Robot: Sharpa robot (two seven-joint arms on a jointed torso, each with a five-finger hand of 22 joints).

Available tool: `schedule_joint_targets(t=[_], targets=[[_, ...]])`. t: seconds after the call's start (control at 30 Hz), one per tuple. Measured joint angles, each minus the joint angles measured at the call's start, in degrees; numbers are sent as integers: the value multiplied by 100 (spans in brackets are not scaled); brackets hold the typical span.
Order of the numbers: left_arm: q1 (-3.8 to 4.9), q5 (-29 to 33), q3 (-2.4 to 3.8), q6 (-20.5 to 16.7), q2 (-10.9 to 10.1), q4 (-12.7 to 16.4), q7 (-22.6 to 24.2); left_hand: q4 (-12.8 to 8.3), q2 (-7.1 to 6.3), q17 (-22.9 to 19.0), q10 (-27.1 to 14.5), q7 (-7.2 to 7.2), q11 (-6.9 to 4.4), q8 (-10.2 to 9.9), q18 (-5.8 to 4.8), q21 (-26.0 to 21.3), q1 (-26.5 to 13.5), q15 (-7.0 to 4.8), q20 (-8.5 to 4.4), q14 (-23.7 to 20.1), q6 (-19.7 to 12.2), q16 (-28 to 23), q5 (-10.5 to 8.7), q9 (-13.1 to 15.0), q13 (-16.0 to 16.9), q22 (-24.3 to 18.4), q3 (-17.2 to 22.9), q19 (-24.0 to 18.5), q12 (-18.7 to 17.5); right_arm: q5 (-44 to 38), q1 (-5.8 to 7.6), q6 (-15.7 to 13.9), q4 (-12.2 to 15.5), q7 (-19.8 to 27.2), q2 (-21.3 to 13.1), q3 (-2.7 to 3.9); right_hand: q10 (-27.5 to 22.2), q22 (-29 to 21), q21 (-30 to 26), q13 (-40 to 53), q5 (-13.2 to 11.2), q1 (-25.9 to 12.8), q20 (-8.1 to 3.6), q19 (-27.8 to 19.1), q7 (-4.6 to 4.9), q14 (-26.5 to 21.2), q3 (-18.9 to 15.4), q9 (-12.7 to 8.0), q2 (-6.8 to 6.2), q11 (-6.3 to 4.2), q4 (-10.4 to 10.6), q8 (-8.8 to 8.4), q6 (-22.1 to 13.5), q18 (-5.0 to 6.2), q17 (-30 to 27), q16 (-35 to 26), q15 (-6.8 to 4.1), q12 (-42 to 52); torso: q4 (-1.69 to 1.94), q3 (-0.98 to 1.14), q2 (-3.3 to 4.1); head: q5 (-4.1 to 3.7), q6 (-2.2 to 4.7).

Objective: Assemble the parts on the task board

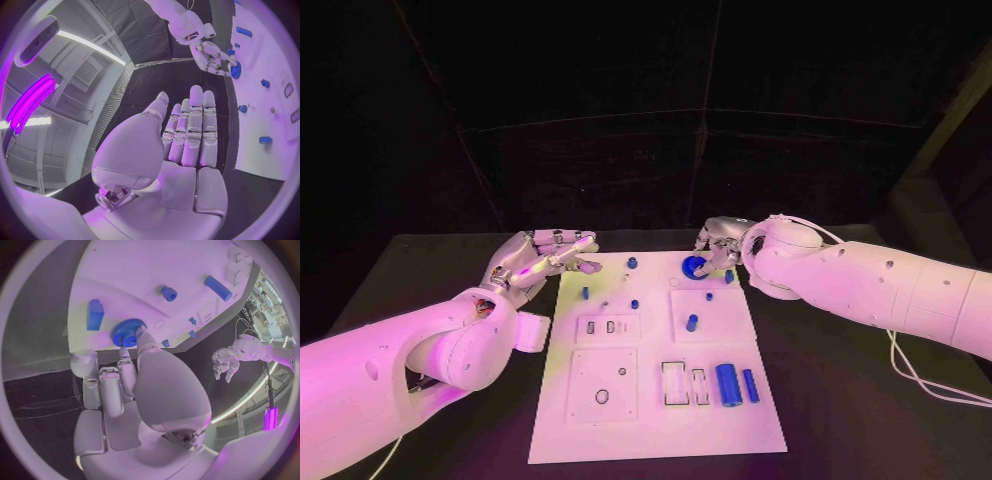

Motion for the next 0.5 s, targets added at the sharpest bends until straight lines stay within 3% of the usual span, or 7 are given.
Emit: schedule_joint_targets(t=[0.07,0.5], targets=[[0,0,0,3,2,-1,-2,0,0,0,0,0,0,0,0,0,0,0,0,0,0,0,0,0,0,0,0,0,0,-114,2,-18,9,-20,10,0,6,28,26,28,-128,41,-1,1,-23,0,120,12,41,-6,-39,27,90,-85,0,0,0,55,0,0,1,-3,-4],[0,0,0,24,10,-10,-9,-16,0,10,0,0,0,-23,0,0,0,0,0,0,0,0,0,0,0,-5,16,0,-31,-751,-30,-343,203,-152,45,-15,200,129,89,-8,-281,65,-72,72,-29,-10,733,-57,62,-140,-240,26,243,-83,-1,22,-54,206,3,-3,-3,-12,-8]])
